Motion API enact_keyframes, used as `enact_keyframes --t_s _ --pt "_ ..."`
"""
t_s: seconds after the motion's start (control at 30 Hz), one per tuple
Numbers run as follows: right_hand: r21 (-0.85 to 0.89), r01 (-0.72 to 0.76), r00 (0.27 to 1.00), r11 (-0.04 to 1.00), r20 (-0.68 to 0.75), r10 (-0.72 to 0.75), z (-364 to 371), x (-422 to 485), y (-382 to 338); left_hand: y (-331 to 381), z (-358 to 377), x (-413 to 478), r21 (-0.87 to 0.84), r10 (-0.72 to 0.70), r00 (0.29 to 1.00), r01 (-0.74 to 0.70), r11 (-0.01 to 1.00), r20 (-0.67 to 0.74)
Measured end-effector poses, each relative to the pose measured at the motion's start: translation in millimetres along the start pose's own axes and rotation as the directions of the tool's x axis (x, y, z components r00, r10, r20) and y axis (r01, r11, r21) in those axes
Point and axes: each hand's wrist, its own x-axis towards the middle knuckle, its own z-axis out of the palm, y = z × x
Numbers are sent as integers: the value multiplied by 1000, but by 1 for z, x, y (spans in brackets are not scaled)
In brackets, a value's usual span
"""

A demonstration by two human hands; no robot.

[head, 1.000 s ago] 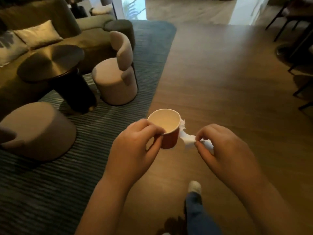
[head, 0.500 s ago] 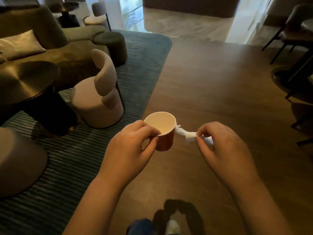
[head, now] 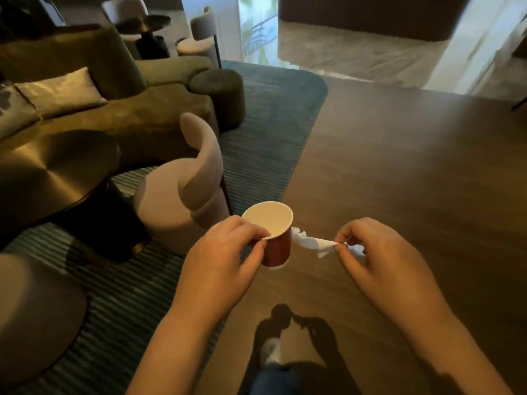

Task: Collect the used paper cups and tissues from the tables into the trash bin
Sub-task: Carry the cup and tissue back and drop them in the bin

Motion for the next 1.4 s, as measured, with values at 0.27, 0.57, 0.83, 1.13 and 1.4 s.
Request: enact_keyframes --t_s 0.27,0.57,0.83,1.13,1.4 --pt "87 -82 995 993 68 77 -2 159 41 -30 23 179 28 63 994 -66 997 89" --pt "14 85 964 996 -253 -79 -17 339 182 -37 98 381 56 21 998 -25 998 64" --pt "-46 52 940 998 -334 -65 -81 516 288 -8 149 575 125 33 999 -33 992 7" --pt "69 91 962 993 -264 -70 -70 678 361 -49 201 734 144 -38 999 37 989 4" --pt "21 66 969 998 -242 -59 -62 885 430 -124 244 938 97 -72 995 78 992 -62"
